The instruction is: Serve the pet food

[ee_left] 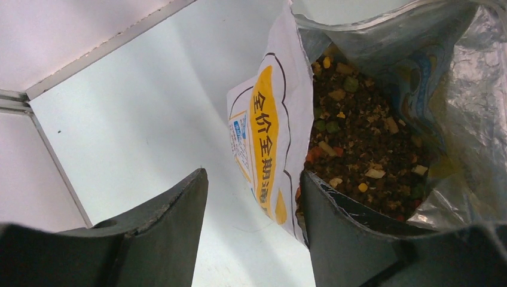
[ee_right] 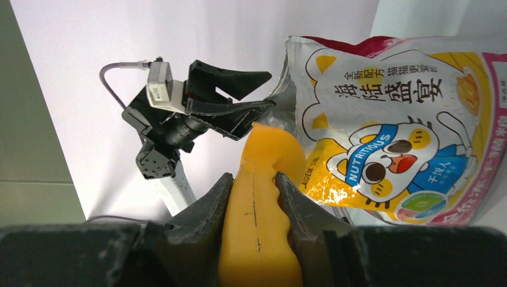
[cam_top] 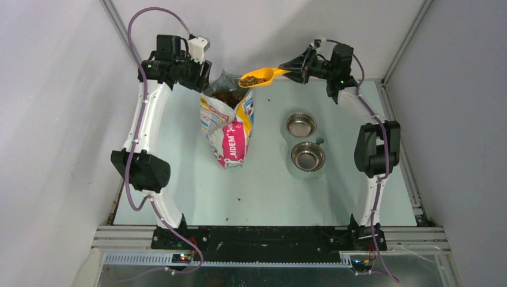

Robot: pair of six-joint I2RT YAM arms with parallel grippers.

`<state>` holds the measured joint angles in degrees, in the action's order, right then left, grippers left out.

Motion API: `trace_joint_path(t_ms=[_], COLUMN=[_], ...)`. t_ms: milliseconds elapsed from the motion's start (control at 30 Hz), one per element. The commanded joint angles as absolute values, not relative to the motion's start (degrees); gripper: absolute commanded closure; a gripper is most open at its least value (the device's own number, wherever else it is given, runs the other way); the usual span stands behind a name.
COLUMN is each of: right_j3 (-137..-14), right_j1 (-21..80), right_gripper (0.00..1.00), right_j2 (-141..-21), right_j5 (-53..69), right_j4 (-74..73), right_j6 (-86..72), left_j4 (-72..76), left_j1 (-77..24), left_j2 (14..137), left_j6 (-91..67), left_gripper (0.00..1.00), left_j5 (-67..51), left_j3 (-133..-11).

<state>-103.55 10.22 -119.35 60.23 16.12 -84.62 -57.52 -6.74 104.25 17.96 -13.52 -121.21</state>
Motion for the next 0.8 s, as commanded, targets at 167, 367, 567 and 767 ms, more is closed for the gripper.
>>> trace_joint_path(t_ms=[167,367,567,767], right_j3=[-92.8,-84.7,-77.2,-72.2], right_j1=[5.5,2.2,-2.3,-5.6], right_gripper=[1.0,1.0,1.0,1.0], right_j2=[-109.4,-106.8,-105.8,-105.6], right_j5=[61.5,63.7,67.1,69.2], right_j4=[22.9,27.3,25.4,23.2], right_j6=[-83.4,-80.6,-76.2,-70.9], left_j4=[-54.9,-52.7,-50.1,-47.5], left_j1=[-6.8,-6.7,-6.7,-6.7], left_j2=[104.8,103.7,102.5,100.9], left_j6=[16.7,14.3,13.1,13.0], left_gripper=[0.35,0.35,0.35,0.35], left_j5=[-13.8,-15.3,-16.8,-17.8], left_j3=[-122.7,-120.8,-119.0,-116.1])
